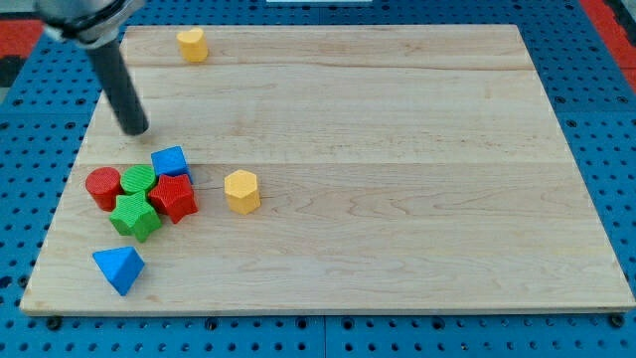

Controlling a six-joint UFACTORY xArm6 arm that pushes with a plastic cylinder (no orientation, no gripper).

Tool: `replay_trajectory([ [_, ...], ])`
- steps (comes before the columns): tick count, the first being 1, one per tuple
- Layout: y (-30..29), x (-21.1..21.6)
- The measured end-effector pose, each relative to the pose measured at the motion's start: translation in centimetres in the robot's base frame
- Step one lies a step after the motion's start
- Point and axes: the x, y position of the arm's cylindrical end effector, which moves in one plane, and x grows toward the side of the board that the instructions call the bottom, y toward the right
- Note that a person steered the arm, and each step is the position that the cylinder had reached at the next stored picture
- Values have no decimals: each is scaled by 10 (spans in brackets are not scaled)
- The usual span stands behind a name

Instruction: Push the green circle to the top center

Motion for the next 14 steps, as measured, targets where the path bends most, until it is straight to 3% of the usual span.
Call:
replay_trajectory([
  [1,24,24],
  [2,64,16],
  [3,26,-5],
  [4,-48,14],
  [6,-74,100],
  [10,-44,103],
  [11,-30,90],
  [13,71,82],
  [14,60,45],
])
